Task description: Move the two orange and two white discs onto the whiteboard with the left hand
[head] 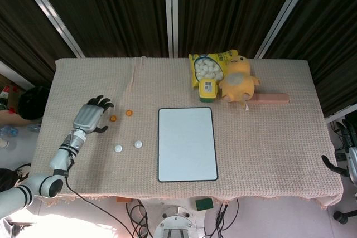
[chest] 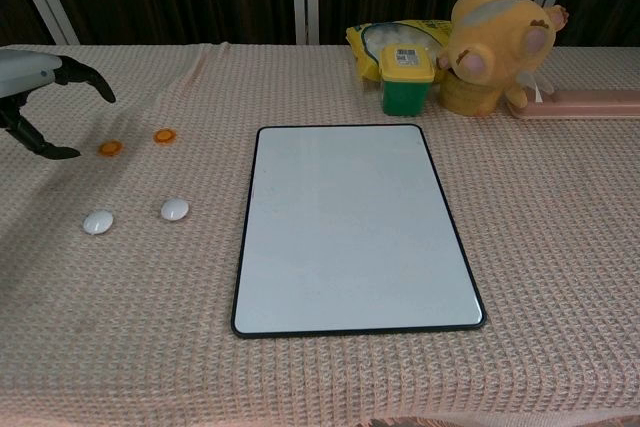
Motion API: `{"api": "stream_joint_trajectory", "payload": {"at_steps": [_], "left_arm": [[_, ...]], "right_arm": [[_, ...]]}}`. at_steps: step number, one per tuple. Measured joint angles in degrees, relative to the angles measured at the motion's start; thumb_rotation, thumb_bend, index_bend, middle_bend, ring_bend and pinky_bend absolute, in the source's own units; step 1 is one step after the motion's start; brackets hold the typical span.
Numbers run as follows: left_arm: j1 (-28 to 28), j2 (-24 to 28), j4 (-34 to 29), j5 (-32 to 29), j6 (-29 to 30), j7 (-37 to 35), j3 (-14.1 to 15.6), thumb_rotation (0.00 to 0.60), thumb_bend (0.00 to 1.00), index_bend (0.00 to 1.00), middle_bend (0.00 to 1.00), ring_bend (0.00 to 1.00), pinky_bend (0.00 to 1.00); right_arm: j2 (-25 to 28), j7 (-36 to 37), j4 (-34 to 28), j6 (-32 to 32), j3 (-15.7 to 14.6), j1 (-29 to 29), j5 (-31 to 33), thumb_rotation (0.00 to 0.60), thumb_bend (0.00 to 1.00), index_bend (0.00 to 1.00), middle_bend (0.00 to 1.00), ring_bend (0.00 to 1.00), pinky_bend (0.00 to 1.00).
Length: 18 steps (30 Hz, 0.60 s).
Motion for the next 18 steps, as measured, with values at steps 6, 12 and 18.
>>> {"api": "stream_joint_trajectory", "payload": {"at_steps": [6, 12, 18], "left_arm": [[-0.80, -1.55, 2.26, -0.56, -1.00, -1.17, 0.66, 0.600, 0.22, 0.27, 0.15, 0.04, 0.14], [-2.03, -2.87, 4.60, -1.09, -2.47, -1.68, 1.11, 0.600, 0.24, 0.30, 0.15, 0.04, 0.14], [-3.23, -3.95, 6.21, -1.85, -3.55, -1.80, 1.28, 0.600, 0.27, 0.32, 0.15, 0.04, 0.14]], "right_arm": [[-0.05, -0.43, -0.29, -0.20, 0.15, -0.06, -0.23, 0.600, 0.22, 0.00, 0.00, 0.00, 0.00], [-0.09, -0.46, -0.22, -0.43, 0.33, -0.27, -0.06, 0.600, 0.22, 0.00, 0.00, 0.00, 0.00], [-0.31, -0.41, 0.09, -1.07, 0.54, -0.18, 0.13, 0.600, 0.22, 0.00, 0.00, 0.00, 0.00]]}}
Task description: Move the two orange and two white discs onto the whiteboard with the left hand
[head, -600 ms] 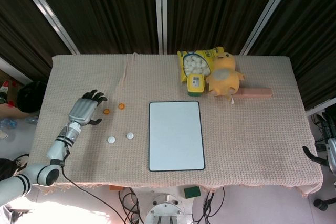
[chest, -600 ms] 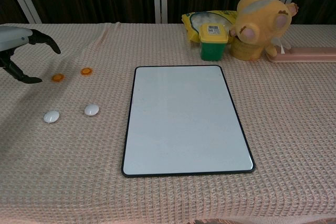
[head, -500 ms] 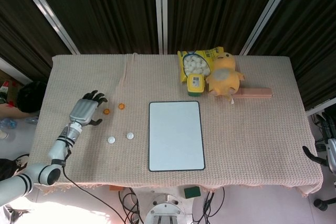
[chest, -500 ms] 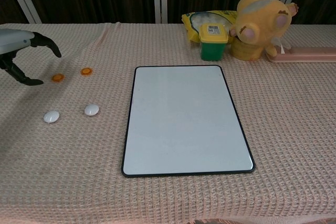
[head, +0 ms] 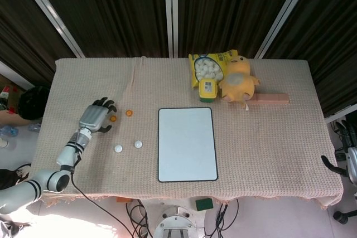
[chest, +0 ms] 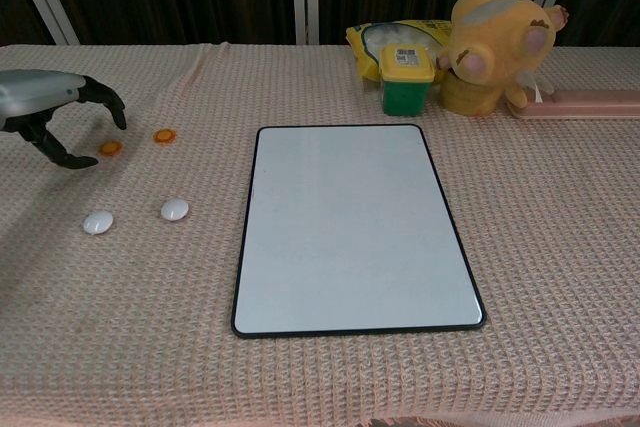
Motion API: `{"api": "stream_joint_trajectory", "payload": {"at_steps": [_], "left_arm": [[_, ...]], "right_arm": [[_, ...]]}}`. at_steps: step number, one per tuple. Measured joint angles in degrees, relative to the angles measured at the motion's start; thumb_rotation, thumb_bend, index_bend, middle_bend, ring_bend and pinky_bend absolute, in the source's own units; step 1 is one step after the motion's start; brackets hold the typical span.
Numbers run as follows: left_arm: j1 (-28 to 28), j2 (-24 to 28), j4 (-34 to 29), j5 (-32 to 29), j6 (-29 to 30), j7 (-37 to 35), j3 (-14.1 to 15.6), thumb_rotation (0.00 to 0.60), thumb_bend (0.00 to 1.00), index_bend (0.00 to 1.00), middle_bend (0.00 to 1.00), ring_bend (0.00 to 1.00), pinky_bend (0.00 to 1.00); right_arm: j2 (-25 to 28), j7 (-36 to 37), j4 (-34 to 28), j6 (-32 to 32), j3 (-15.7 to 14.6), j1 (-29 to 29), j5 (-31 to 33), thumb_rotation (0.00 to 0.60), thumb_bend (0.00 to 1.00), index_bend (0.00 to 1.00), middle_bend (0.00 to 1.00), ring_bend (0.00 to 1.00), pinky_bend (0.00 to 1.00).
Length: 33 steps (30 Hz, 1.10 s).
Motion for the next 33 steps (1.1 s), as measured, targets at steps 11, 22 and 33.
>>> {"api": "stream_joint_trajectory", "payload": {"at_steps": [11, 22, 33], "left_arm": [[-1.02, -1.33, 2.39, -0.56, -0.71, -0.28, 0.45, 0.600, 0.28, 0.37, 0.15, 0.04, 0.14], [-1.56, -2.36, 3.58, -0.76, -0.26, -0.35, 0.66, 0.600, 0.30, 0.42, 0.16, 0.04, 0.14], [-1.91, -3.28, 4.75, -0.49, 0.25, -1.00, 0.75, 0.600, 0.31, 0.47, 0.17, 0.04, 0.14]], "right_arm": [[-0.06, -0.08, 0.25, -0.81, 0.36, 0.03, 0.44, 0.600, 0.22, 0.00, 0.00, 0.00, 0.00], [-0.19, 0.44, 1.02, -1.78, 1.02, 0.26, 1.30, 0.600, 0.23, 0.00, 0.00, 0.00, 0.00], [-0.47, 0.77, 1.67, -2.29, 1.11, 0.25, 1.42, 0.600, 0.23, 0.00, 0.00, 0.00, 0.00]]}}
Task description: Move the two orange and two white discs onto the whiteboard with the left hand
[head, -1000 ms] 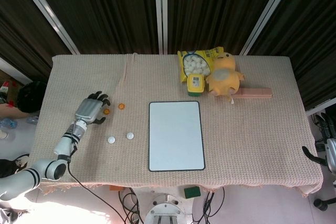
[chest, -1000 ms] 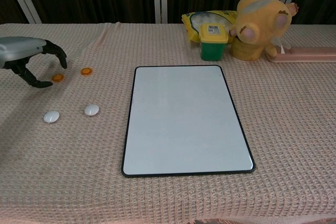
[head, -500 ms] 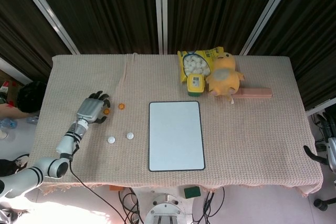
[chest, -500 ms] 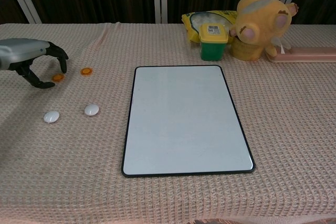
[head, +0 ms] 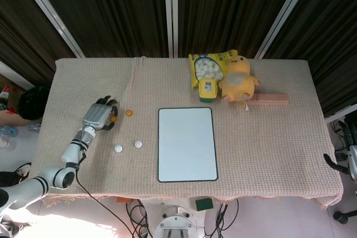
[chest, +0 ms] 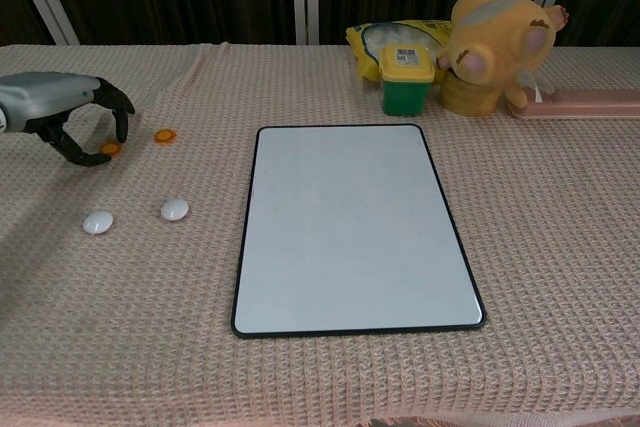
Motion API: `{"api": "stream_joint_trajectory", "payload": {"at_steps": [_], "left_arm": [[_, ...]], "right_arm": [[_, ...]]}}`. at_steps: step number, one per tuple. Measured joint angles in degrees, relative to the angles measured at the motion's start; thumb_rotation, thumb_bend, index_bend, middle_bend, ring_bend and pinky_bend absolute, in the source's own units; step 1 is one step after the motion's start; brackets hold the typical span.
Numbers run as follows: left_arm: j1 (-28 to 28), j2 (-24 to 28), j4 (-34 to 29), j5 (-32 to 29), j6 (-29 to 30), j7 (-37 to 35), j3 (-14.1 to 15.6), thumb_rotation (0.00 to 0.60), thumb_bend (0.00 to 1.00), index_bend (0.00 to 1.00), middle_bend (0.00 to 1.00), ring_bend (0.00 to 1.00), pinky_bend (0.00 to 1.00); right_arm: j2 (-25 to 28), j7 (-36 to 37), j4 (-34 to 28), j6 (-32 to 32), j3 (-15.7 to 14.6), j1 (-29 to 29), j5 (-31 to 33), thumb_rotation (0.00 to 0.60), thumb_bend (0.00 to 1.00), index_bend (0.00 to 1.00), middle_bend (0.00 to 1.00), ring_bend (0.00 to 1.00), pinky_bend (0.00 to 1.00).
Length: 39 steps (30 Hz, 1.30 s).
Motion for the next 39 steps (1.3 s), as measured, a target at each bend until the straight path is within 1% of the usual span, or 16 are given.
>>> {"api": "stream_joint_trajectory", "payload": {"at_steps": [8, 14, 19, 23, 28, 31, 35, 39], "left_arm": [[0.04, -0.01, 0.18, -0.20, 0.43, -0.08, -0.04, 0.600, 0.31, 0.48, 0.18, 0.04, 0.14], [0.10, 0.49, -0.98, 0.27, 1.38, -0.03, -0.05, 0.600, 0.31, 0.49, 0.18, 0.04, 0.14], [0.00, 1.49, -4.07, 1.12, 2.92, 1.01, -0.18, 0.600, 0.31, 0.49, 0.18, 0.04, 0.14], [-0.66, 2.33, -8.60, 2.64, 4.33, 3.06, -0.28, 0.600, 0.31, 0.49, 0.17, 0.04, 0.14], [-2.87, 2.89, -16.83, 3.61, 4.85, 6.84, -1.24, 0.600, 0.31, 0.50, 0.17, 0.04, 0.14], [-4.73, 2.50, -20.56, 3.04, 4.40, 10.96, -1.91, 0.600, 0.31, 0.50, 0.17, 0.04, 0.14], [-7.52, 0.52, -23.13, 0.45, 3.35, 17.50, -2.62, 0.600, 0.31, 0.51, 0.17, 0.04, 0.14], [-11.07, -3.80, -23.01, -4.52, 1.72, 23.00, -3.50, 0.600, 0.31, 0.51, 0.17, 0.04, 0.14]], "right_arm": [[0.00, 0.05, 0.04, -0.19, 0.05, -0.04, 0.03, 0.600, 0.23, 0.00, 0.00, 0.00, 0.00], [0.00, 0.02, -0.04, -0.17, 0.09, -0.05, -0.07, 0.600, 0.23, 0.00, 0.00, 0.00, 0.00], [-0.06, -0.07, -0.09, -0.18, 0.18, -0.03, -0.06, 0.600, 0.24, 0.00, 0.00, 0.00, 0.00], [-0.20, -0.05, -0.12, -0.26, 0.17, 0.12, -0.33, 0.600, 0.24, 0.00, 0.00, 0.00, 0.00], [-0.29, -0.15, -0.26, -0.28, 0.10, 0.22, -0.58, 0.600, 0.24, 0.00, 0.00, 0.00, 0.00], [-0.23, -0.13, -0.43, -0.30, 0.08, 0.27, -0.70, 0.600, 0.23, 0.00, 0.00, 0.00, 0.00], [-0.06, -0.01, -0.59, -0.01, 0.08, 0.17, -0.84, 0.600, 0.24, 0.00, 0.00, 0.00, 0.00], [-0.01, 0.22, -0.52, 0.16, -0.09, 0.01, -1.07, 0.600, 0.24, 0.00, 0.00, 0.00, 0.00]]}}
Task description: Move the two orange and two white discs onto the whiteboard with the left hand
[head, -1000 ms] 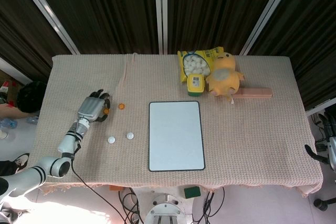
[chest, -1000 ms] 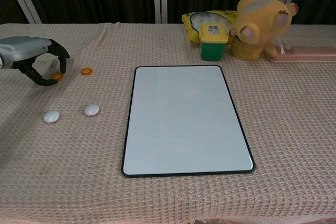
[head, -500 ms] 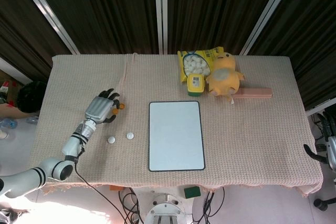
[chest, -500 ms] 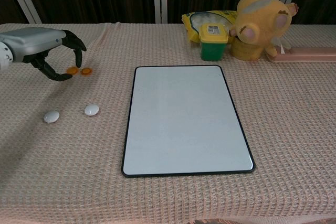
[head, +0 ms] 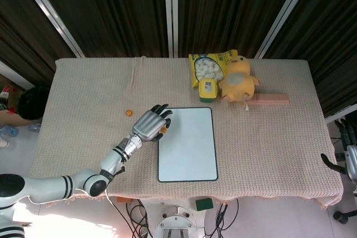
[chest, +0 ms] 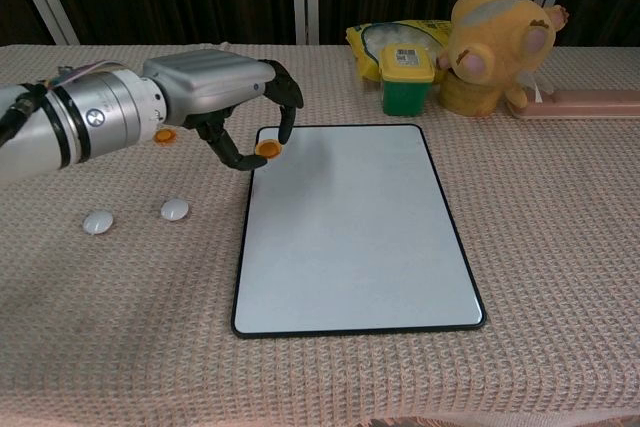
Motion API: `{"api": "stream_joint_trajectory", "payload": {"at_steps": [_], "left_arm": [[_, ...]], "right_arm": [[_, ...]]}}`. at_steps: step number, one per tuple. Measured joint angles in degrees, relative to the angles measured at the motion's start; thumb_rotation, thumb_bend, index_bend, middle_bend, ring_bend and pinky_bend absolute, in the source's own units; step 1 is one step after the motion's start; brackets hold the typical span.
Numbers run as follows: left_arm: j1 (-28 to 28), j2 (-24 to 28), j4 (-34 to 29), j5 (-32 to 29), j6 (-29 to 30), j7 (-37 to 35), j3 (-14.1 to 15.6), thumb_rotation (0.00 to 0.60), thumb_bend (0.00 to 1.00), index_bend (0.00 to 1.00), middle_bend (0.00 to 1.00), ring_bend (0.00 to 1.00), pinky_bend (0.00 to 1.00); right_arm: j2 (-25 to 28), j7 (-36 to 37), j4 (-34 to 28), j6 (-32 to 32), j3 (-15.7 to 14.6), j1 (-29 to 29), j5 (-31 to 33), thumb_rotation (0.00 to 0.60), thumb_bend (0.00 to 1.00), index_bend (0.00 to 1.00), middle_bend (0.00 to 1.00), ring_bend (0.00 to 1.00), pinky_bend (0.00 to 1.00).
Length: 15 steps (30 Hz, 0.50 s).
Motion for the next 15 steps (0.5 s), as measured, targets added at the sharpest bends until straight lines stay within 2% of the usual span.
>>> {"api": "stream_joint_trajectory", "payload": {"at_steps": [9, 11, 12, 15], "left_arm": [[-8.10, -7.60, 6.21, -7.59, -3.68, 4.89, -2.58, 0.600, 0.31, 0.50, 0.17, 0.04, 0.14], [-9.33, -8.35, 6.94, -8.57, -3.78, 5.75, -3.00, 0.600, 0.31, 0.41, 0.17, 0.04, 0.14], [-9.87, -8.56, 7.20, -9.02, -3.73, 6.20, -3.11, 0.600, 0.31, 0.40, 0.17, 0.04, 0.14], [-10.29, -8.47, 7.35, -9.90, -3.33, 6.44, -2.98, 0.600, 0.29, 0.17, 0.16, 0.04, 0.14]], "right_arm": [[0.05, 0.18, 0.10, -0.34, -0.09, 0.04, 0.02, 0.600, 0.24, 0.00, 0.00, 0.00, 0.00], [0.06, 0.22, 0.17, -0.51, -0.03, 0.10, 0.16, 0.600, 0.24, 0.00, 0.00, 0.00, 0.00], [0.07, 0.29, 0.21, -0.53, 0.02, 0.12, 0.24, 0.600, 0.24, 0.00, 0.00, 0.00, 0.00], [0.11, 0.50, 0.39, -0.73, 0.16, 0.18, 0.49, 0.600, 0.23, 0.00, 0.00, 0.00, 0.00]]}}
